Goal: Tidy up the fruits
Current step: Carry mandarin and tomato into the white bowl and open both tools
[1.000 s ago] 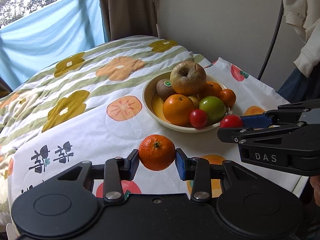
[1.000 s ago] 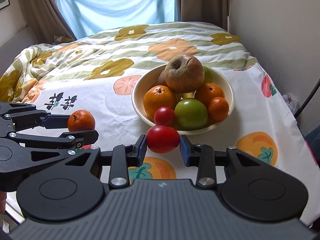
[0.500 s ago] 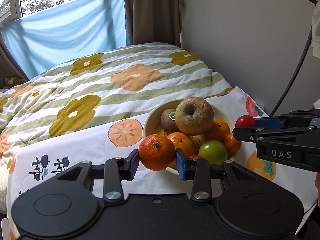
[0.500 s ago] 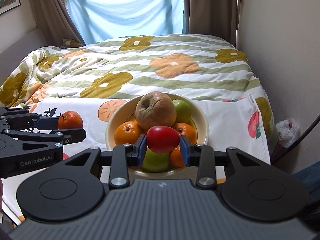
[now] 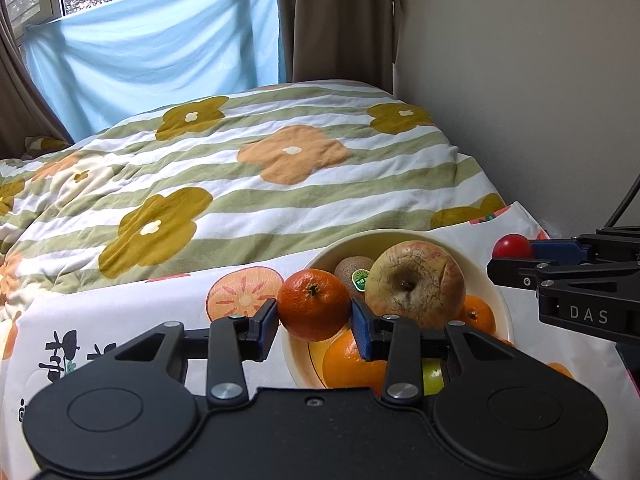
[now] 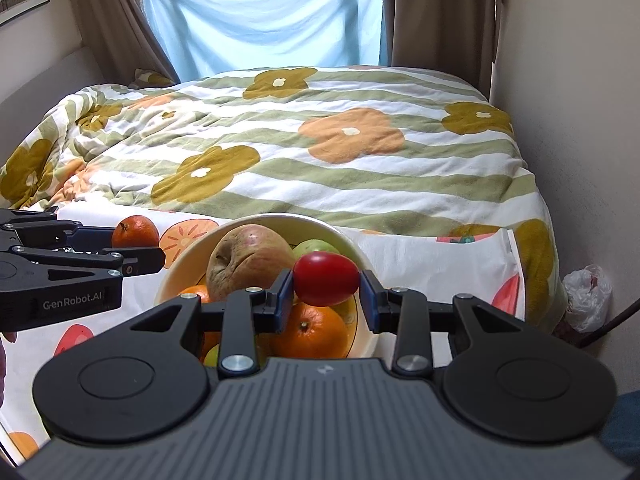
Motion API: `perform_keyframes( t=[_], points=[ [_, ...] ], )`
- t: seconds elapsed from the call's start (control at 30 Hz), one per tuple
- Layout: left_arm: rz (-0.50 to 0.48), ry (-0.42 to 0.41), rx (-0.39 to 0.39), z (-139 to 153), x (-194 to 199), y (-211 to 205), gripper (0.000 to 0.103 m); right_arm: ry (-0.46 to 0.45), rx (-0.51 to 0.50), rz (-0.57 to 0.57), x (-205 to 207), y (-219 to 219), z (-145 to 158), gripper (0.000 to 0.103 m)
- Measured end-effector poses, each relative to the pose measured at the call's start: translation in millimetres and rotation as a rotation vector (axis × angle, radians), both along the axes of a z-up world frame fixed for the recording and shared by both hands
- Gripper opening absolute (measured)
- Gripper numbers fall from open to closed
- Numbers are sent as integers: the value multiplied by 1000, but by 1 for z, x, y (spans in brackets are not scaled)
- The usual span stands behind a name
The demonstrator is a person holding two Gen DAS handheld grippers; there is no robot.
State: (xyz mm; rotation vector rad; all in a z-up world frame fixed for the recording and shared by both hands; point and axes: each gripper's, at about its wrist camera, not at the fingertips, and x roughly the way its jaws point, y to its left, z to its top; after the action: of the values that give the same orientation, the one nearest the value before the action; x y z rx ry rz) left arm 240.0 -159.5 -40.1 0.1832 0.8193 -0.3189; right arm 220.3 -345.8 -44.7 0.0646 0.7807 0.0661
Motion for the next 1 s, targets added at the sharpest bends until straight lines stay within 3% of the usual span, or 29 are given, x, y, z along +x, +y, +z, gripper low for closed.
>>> perform_keyframes(
  t=[0.63,0.7,0.83,1.0],
  points=[
    [80,102,-1,-28,39,-7,44,-6,8,122,62,-4,-8,50],
    [87,97,-8,-28,40,-6,49,-8,7,138,68,-2,-10,50],
    [96,79,-9,-26,38,-5,79,-2,12,159,77,2,-13,50],
    [108,67,-7,-20,33,-1,81,15,19,173,87,4,-17,50]
  ],
)
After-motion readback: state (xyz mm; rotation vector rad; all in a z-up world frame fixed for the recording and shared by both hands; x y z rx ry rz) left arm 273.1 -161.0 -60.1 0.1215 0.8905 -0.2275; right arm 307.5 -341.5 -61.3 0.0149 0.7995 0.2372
